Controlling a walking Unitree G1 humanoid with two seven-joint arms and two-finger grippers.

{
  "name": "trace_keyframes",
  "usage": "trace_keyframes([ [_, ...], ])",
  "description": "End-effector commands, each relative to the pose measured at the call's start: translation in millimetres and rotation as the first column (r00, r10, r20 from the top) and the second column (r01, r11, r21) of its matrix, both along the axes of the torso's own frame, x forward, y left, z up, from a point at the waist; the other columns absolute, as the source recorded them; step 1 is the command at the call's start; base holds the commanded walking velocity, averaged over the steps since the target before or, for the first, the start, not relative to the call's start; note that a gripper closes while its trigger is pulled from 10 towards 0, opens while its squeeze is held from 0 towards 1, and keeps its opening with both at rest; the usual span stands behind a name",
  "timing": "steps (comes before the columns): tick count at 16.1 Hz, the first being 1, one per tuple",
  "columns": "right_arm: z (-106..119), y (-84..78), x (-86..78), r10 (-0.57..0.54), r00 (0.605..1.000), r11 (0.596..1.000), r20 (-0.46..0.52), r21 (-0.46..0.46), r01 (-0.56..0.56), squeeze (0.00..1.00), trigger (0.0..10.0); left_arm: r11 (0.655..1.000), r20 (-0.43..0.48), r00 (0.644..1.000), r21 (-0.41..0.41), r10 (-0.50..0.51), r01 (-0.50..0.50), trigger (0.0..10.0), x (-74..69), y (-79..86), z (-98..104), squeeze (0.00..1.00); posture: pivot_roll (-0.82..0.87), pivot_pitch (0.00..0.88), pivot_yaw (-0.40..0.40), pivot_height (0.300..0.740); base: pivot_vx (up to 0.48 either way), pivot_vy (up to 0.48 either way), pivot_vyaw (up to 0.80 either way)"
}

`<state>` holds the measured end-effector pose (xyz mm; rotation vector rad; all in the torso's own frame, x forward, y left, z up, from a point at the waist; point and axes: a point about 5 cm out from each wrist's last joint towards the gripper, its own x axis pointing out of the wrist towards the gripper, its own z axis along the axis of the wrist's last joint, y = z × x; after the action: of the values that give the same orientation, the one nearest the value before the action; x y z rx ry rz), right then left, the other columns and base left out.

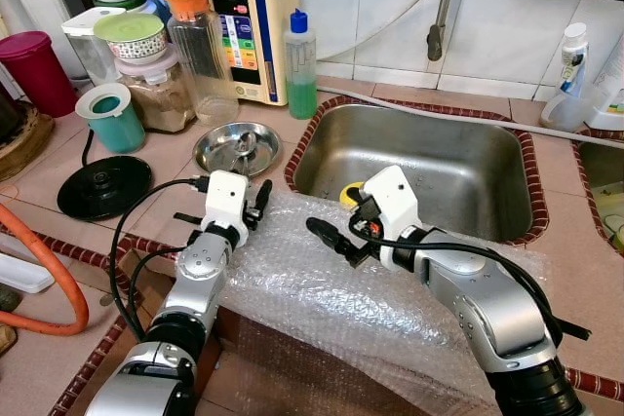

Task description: Kitchen organization

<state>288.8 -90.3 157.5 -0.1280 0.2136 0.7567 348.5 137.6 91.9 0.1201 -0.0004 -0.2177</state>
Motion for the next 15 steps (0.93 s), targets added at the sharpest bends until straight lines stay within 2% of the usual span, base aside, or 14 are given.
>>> trace_keyframes([
  [1,3.9,2.2,-2.0,0.007,1.000,1.000,0.014,0.005,-0.007,0.00,10.0,1.000,0.018,1.000,0.005,0.001,-0.001,0.0,3.5,3.8,5.4,0.00,-0.04,0.000,0.078,0.740,0.000,0.000,0.00],
  [13,3.9,2.7,0.1,-0.003,1.000,1.000,0.017,0.011,0.003,0.00,10.0,1.000,0.026,1.000,0.005,0.015,-0.015,0.0,7.2,8.7,8.9,0.00,-0.03,0.000,0.082,0.740,0.000,0.000,0.00],
  [15,4.1,2.3,0.9,-0.009,1.000,1.000,0.020,0.011,0.008,0.00,10.0,1.000,0.046,0.999,-0.002,0.015,-0.015,0.0,9.4,8.5,14.4,0.00,-0.03,0.000,0.084,0.740,0.000,0.000,0.00],
])
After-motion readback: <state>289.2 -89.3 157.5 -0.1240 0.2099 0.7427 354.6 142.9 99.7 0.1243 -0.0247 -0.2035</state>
